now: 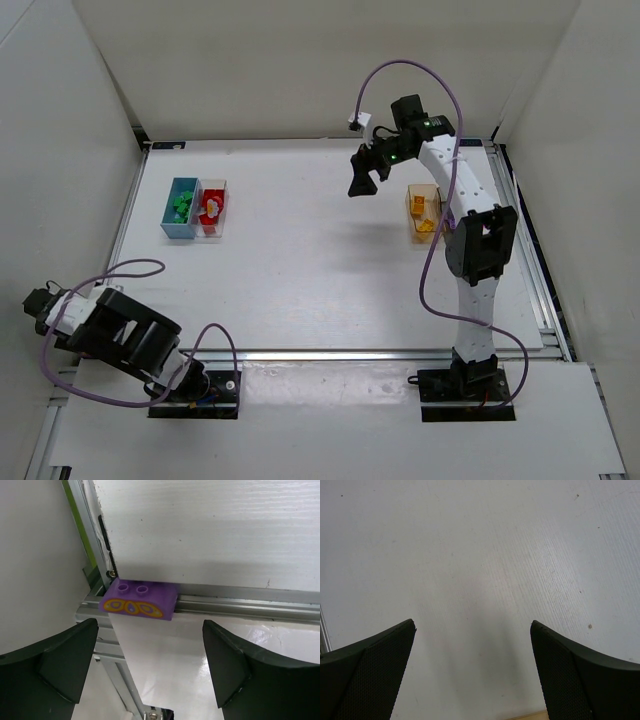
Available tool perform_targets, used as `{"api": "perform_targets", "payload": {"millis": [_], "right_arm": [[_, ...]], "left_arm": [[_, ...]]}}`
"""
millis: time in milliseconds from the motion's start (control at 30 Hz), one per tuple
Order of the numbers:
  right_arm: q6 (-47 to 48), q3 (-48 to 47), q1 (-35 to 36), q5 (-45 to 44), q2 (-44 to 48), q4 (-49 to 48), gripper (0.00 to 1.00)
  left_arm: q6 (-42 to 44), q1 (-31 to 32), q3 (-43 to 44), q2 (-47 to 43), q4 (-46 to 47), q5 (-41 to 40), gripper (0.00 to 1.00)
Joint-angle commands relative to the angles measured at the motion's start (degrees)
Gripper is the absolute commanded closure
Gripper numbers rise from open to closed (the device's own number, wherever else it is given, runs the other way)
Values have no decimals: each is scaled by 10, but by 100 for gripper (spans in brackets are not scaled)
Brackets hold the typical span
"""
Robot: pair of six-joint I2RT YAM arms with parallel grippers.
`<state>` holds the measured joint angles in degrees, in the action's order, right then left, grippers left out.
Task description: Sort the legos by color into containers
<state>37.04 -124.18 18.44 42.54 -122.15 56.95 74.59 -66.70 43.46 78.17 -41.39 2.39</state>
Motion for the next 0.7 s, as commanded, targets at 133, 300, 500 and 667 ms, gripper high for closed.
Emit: {"api": "perform_targets", "payload": {"millis": [133,300,500,667], "right_arm": [[1,-27,-2,4,-3,11,1],[1,-40,-1,4,-10,18,1],[4,-60,0,2,-20,27,1],[4,-69,3,-3,-25,32,1]], "left_arm": [[-22,-14,0,16,44,2,5],[-30,-25,18,46,60,-2,5],[-38,-26,22,66,65,-1,5],[-40,-26,21,75,68,0,6]]}}
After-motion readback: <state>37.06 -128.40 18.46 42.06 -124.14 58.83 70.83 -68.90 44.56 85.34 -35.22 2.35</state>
